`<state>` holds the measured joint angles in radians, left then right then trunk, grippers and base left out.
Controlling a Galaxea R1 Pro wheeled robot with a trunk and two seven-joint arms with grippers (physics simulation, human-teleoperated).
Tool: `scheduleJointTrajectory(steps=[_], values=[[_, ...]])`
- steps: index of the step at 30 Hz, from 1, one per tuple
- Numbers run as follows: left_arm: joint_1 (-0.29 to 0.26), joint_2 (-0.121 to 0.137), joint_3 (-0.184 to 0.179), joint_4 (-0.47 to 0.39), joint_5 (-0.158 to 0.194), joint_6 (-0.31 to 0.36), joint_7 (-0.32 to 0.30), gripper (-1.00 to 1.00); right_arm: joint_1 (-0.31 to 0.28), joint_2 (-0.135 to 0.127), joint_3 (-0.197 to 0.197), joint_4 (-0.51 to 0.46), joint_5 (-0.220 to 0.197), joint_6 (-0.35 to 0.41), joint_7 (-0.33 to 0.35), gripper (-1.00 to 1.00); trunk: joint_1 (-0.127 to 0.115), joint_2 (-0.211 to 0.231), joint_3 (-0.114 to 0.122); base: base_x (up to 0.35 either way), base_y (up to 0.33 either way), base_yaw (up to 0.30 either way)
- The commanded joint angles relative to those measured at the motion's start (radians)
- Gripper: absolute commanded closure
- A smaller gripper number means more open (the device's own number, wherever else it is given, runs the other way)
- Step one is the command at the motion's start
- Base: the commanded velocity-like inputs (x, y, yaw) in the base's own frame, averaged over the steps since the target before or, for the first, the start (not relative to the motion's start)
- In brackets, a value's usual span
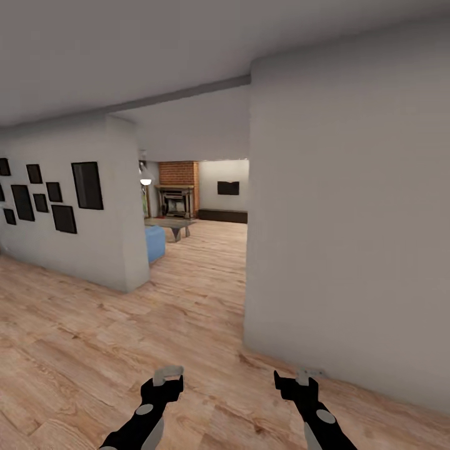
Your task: Move the two storage containers from the living room to the garage. In the garage, place one container on the floor and stack the other container on top of it (either order is fine).
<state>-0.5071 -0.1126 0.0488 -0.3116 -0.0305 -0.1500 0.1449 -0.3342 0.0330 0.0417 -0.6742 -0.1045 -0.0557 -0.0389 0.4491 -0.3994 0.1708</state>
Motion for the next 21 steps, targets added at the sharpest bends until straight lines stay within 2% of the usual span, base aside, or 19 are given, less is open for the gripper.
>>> scheduleJointTrajectory(steps=[1, 9, 21], values=[[-0.001, -0.001, 0.005, 0.001, -0.003, -0.004, 0.001, -1.0, 0.0, -0.001, 0.004, 0.001, -0.011, -0.004, -0.004, -1.0, 0.001, -0.001, 0.0, 0.328, 0.0, 0.276], [-0.001, -0.001, 0.005, 0.002, -0.003, -0.004, 0.001, -1.0, 0.0, -0.001, 0.004, 0.001, -0.011, -0.004, -0.004, -1.0, 0.001, -0.001, 0.0, 0.328, 0.0, 0.066], [-0.001, 0.0, 0.005, 0.002, -0.003, -0.005, 0.001, -1.0, 0.0, -0.001, 0.004, 0.001, -0.011, -0.004, -0.004, -1.0, 0.001, -0.001, 0.0, 0.328, 0.0, 0.265]])
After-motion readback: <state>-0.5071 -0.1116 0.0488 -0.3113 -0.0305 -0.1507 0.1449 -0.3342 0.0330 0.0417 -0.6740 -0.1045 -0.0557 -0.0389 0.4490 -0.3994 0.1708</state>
